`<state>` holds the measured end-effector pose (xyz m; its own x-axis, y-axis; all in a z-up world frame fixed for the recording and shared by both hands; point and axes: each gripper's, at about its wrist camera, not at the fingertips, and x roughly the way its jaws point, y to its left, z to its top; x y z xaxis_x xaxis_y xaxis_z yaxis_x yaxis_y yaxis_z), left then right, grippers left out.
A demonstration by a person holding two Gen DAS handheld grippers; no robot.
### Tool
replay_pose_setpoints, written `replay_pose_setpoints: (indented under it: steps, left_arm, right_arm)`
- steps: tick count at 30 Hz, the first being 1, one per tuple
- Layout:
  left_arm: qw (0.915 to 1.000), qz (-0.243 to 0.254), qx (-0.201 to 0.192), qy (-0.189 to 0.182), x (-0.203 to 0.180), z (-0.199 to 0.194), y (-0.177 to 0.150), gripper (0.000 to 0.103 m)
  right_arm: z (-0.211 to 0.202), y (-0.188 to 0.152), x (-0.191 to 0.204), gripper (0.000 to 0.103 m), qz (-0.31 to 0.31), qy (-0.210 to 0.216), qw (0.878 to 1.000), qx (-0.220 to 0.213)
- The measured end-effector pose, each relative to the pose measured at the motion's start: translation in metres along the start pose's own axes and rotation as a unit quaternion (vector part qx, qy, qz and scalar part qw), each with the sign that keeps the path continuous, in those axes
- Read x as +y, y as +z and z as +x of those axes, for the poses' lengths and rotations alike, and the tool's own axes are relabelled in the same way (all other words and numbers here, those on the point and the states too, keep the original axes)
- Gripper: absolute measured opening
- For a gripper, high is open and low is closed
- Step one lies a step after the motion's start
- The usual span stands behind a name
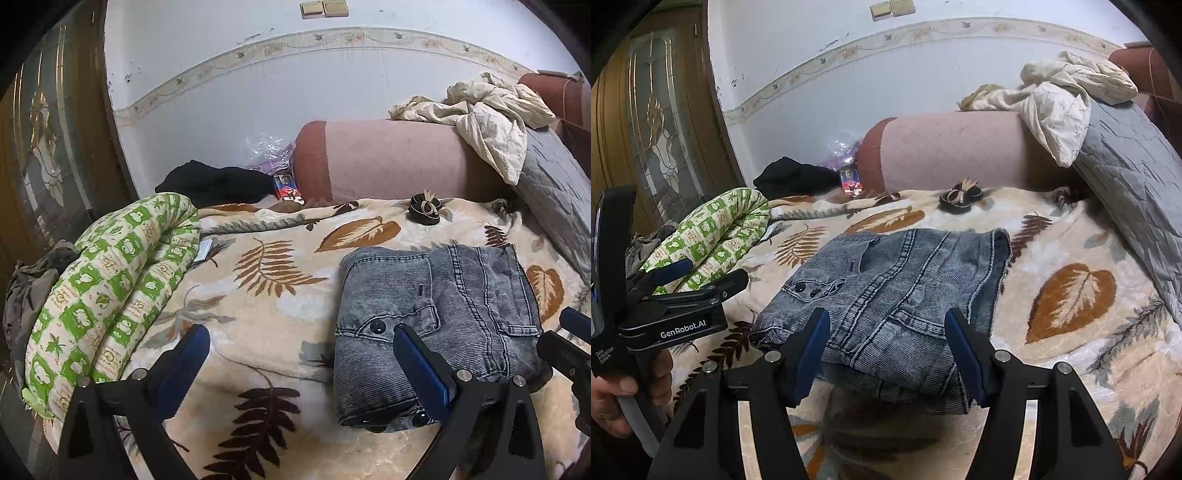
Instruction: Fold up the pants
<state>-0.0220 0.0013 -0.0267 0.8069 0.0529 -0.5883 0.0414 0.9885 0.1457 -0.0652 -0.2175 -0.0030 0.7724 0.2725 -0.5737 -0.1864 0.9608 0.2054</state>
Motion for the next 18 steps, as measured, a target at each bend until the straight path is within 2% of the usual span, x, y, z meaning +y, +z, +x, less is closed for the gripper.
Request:
replay_pose_setpoints:
  steps: [18]
  left_arm:
    - [1.0,-0.002,0.001,0.004,0.0002,-0.0005,0.0003,0.101]
  right_arm:
    - [-0.0005,0.0001,0.0012,0.066,-0.004,0.0,1.0,0.0]
